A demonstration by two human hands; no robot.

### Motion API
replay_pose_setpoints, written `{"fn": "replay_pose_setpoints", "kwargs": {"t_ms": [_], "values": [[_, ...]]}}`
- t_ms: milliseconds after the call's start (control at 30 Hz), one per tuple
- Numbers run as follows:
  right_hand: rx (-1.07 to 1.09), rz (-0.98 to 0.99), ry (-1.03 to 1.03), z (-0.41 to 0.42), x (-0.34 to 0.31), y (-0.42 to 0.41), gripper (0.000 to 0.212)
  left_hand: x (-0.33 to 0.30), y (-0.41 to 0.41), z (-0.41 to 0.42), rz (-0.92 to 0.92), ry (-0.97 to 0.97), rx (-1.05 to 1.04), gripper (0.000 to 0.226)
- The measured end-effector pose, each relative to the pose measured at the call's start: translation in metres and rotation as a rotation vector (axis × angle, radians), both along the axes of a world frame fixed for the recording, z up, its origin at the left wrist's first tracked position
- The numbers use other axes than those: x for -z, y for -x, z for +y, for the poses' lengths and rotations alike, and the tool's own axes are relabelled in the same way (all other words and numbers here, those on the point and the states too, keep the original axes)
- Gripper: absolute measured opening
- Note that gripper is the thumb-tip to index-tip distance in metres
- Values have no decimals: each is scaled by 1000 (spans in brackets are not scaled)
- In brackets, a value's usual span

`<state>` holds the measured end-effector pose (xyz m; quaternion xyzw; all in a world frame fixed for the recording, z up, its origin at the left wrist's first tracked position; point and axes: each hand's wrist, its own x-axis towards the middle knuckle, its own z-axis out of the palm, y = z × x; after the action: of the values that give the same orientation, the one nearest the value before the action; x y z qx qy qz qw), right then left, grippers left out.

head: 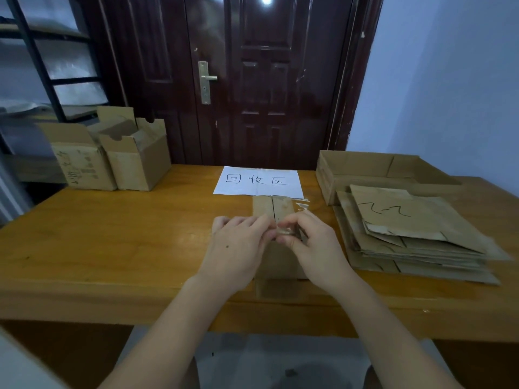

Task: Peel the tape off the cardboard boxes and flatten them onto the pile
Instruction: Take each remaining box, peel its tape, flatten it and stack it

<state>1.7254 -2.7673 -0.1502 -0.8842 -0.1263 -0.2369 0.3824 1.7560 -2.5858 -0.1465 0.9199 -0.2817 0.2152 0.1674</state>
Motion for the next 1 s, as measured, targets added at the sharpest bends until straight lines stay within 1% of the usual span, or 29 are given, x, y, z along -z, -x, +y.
{"fn": "replay_pose_setpoints", "kwargs": {"t_ms": [67,133,233,300,333,400,467,533,600,667,733,800,833,900,967,1000], "values": [[5,-11,1,-1,2,0,16,0,2,1,28,13,38,43],[6,-15,-18,-3,4,1,16,0,2,2,97,32,92,41],[-38,-19,-81,-6,5,5,12,2,1,4,159,34,122,23],[-65,-11,-80,-7,4,6,10,3,1,4,166,24,114,18],[-75,1,-73,-7,4,7,12,3,2,4,167,23,113,17],[-77,21,-43,-8,3,7,23,3,3,3,167,33,112,17],[-45,-24,33,-8,5,7,30,4,5,2,161,43,115,19],[-32,-97,77,-9,9,6,26,5,7,1,142,45,117,19],[-32,-126,111,-10,13,6,19,8,7,0,122,44,111,19],[-44,-140,147,-12,15,6,13,10,6,-1,108,60,107,27],[-71,-159,173,-13,17,7,11,8,6,0,107,79,111,41],[-83,-162,171,-14,20,8,15,5,7,0,128,52,129,53],[-84,-145,158,-15,21,9,18,4,8,1,157,34,139,54],[-93,-110,146,-16,23,9,26,3,9,3,232,42,161,48],[-123,-100,140,-16,26,9,35,2,9,5,273,46,166,29],[-136,-94,123,-15,27,9,36,2,8,5,272,24,157,19]]}}
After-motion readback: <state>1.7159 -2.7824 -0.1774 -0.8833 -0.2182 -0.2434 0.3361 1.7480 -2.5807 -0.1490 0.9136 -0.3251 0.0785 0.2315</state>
